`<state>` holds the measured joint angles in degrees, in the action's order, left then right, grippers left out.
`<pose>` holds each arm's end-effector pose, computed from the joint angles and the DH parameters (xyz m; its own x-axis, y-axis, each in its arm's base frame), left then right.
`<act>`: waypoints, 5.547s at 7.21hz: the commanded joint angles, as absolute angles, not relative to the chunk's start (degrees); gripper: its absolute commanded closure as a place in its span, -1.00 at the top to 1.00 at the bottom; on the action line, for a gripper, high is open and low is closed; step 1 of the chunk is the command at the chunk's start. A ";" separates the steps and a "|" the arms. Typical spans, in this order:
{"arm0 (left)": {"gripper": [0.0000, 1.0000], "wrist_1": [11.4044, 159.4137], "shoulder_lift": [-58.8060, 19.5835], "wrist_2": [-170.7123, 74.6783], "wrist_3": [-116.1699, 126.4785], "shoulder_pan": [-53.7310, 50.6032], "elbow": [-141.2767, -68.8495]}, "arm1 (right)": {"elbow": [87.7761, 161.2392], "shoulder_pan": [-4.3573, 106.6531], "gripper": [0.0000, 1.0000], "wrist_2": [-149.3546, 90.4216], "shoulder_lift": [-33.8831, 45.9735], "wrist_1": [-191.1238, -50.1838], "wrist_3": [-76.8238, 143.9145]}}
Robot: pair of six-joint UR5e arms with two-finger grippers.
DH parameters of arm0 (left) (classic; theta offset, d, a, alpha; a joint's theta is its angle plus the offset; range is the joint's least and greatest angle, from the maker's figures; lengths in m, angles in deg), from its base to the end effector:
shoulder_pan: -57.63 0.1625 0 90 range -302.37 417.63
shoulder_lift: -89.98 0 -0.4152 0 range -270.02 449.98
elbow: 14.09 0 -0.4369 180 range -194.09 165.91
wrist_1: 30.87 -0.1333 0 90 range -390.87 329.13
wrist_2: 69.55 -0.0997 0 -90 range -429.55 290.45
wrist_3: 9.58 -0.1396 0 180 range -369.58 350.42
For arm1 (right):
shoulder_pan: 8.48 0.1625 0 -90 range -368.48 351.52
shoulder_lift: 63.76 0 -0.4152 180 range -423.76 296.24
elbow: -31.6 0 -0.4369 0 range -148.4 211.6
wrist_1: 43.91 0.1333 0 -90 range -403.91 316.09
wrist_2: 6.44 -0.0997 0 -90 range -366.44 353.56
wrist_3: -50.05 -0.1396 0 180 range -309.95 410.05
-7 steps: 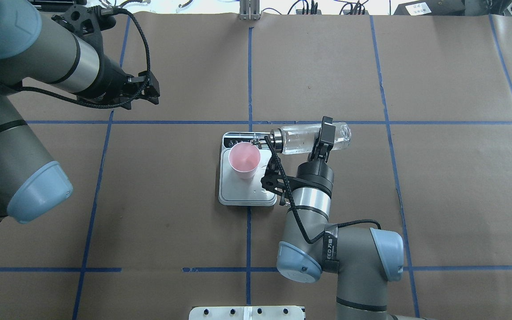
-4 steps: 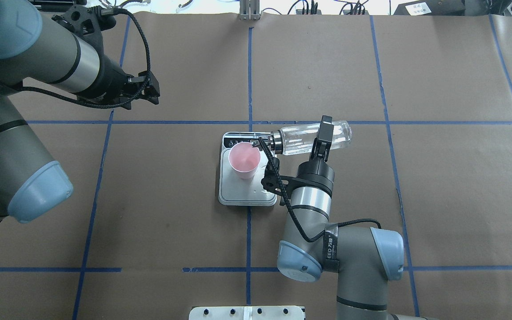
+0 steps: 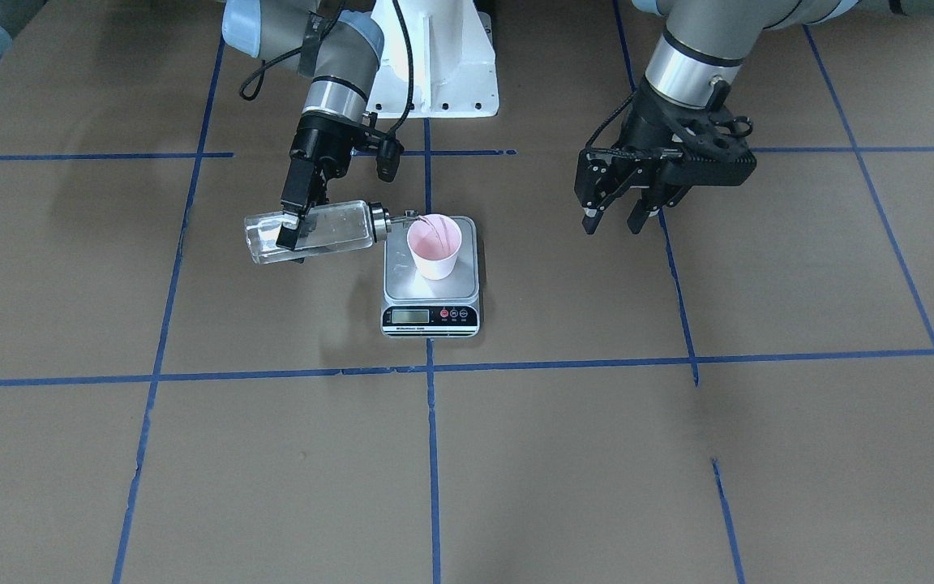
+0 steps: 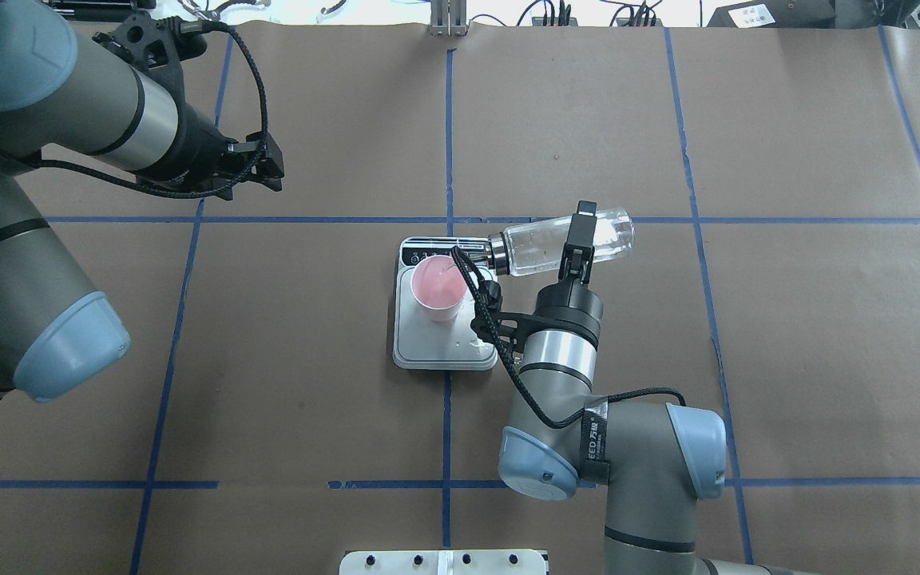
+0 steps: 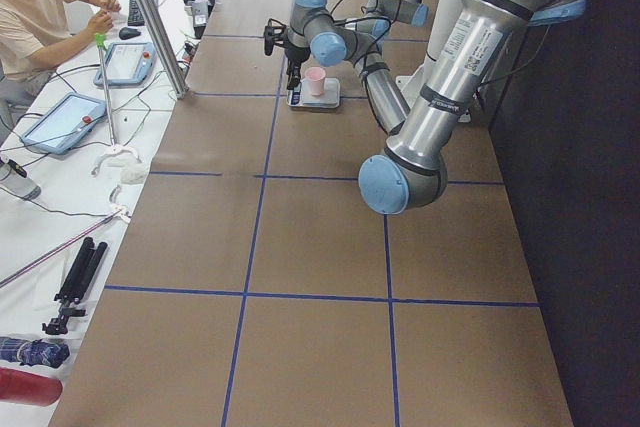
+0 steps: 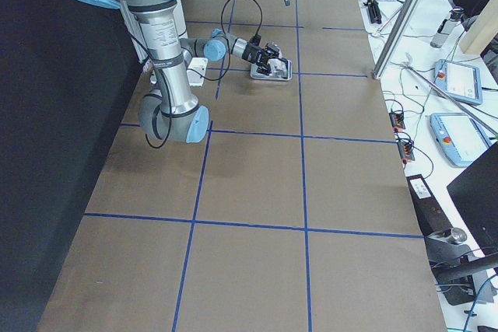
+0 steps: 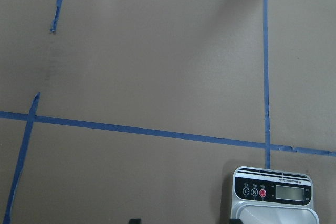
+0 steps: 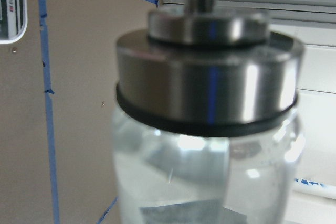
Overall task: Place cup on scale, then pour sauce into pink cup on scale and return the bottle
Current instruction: 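Tilt the bottle spout down into the pink cup with the right gripper, then tilt the bottle upright and carry it back toward its spot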
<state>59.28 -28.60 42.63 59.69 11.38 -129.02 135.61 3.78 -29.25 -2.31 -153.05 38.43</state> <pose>0.3717 -0.5048 0.1721 0.5456 -0.0959 -0.8325 0.2839 0.9558 0.0759 -0.5632 -0.3905 0.2417 0.6119 -0.2556 -0.7485 0.7896 0.2515 0.5597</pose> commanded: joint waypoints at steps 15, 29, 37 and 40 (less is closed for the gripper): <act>0.29 59.31 -28.41 42.69 59.77 11.93 -128.53 | 136.37 5.05 -1.00 -27.54 -2.85 -152.89 55.94; 0.29 59.13 -28.49 42.60 59.77 11.93 -128.96 | 138.74 4.88 -1.00 -38.49 0.04 -140.74 13.96; 0.29 59.31 -28.49 42.60 59.77 11.93 -128.62 | 142.96 9.00 -1.00 -46.50 21.72 -115.62 -17.79; 0.27 59.31 -28.58 42.60 59.77 11.93 -128.62 | 132.00 8.83 -1.00 -46.26 23.16 -94.78 -25.44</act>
<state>59.30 -28.52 42.60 59.77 11.93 -128.61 136.59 8.83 -46.28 22.80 -103.44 -23.06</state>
